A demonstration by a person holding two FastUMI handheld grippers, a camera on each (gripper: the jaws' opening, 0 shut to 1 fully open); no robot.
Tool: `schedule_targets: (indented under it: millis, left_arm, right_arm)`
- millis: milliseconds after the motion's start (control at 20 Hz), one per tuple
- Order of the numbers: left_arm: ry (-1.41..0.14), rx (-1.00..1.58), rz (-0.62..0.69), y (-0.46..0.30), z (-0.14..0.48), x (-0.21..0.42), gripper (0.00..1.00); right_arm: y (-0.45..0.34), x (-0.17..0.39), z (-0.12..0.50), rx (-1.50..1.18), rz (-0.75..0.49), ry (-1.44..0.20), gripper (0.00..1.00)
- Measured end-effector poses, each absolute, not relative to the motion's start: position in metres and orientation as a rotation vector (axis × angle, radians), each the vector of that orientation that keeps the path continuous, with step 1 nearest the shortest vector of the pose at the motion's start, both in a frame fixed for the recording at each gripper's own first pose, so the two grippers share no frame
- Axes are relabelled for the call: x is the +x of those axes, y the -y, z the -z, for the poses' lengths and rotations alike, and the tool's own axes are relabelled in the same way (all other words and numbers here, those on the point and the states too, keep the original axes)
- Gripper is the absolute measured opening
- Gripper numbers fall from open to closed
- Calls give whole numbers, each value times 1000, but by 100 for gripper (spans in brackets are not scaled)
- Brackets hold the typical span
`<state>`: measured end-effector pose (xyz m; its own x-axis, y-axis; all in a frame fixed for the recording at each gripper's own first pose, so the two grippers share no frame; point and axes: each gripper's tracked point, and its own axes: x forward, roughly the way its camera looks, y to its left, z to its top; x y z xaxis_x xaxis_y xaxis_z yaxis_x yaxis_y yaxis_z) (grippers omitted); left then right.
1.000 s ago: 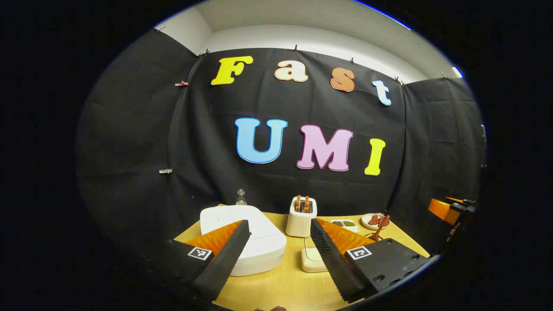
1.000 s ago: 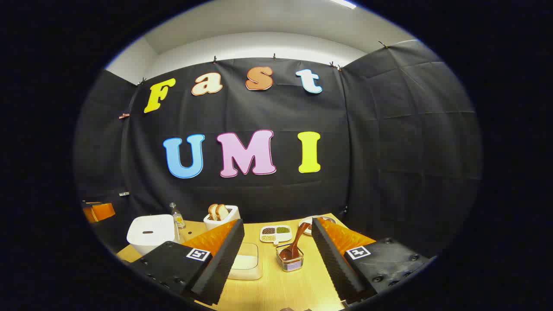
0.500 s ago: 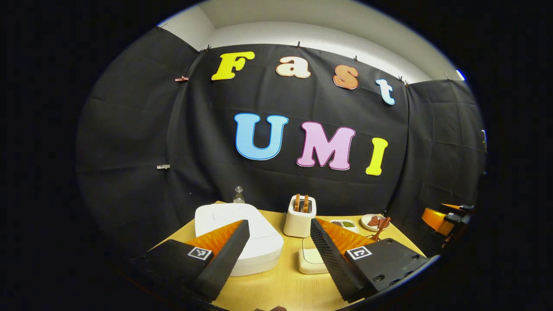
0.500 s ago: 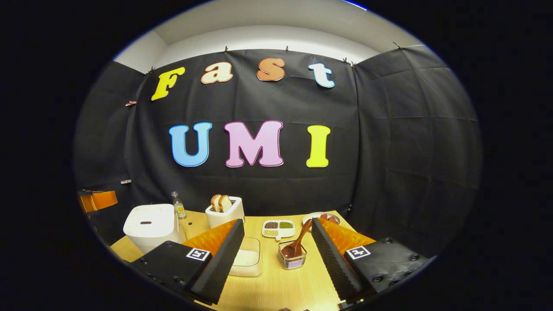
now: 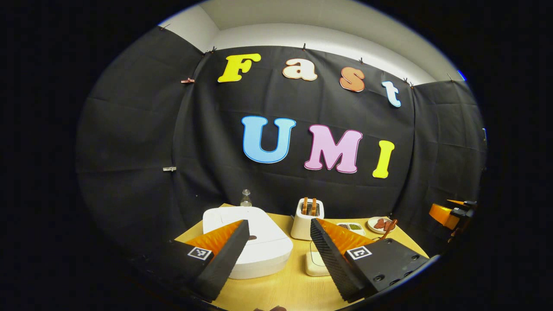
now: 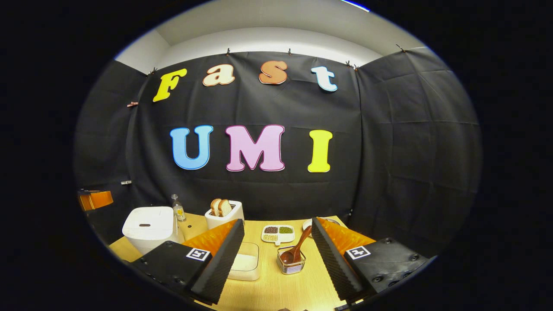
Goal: Close the left gripper, press the button to open the rice cooker; take a wooden spoon from the chopstick holder with the right hand, scoop a spoonful of rice and pour it into the rice cooker, then put the wooden spoon back into the chopstick holder.
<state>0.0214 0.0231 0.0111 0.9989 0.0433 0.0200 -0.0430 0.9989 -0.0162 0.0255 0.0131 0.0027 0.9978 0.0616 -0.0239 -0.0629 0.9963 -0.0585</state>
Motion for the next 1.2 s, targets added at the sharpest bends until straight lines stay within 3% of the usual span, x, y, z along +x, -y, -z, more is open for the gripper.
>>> schedule_targets:
  millis: [500,700,750,800,1050,1200]
  left_arm:
    - [-24,-23,-57,-44,-28,41,91]
    - [-61,-54,-34,-49,-33,61,65]
    - [-76,-55,-33,-50,-31,68,50]
    - [-90,-52,-31,-51,-30,74,47]
    - [-183,-71,-26,-64,3,115,13]
    - [-246,-97,-27,-75,32,140,8]
  right_arm:
    - [-17,31,1,-67,-153,-51,98]
    - [-14,30,1,-106,-180,-45,98]
    - [-14,29,0,-104,-178,-41,98]
    - [-12,28,-1,-98,-173,-38,98]
    - [-1,25,3,-43,-137,-53,98]
    - [14,23,5,-54,-103,-62,98]
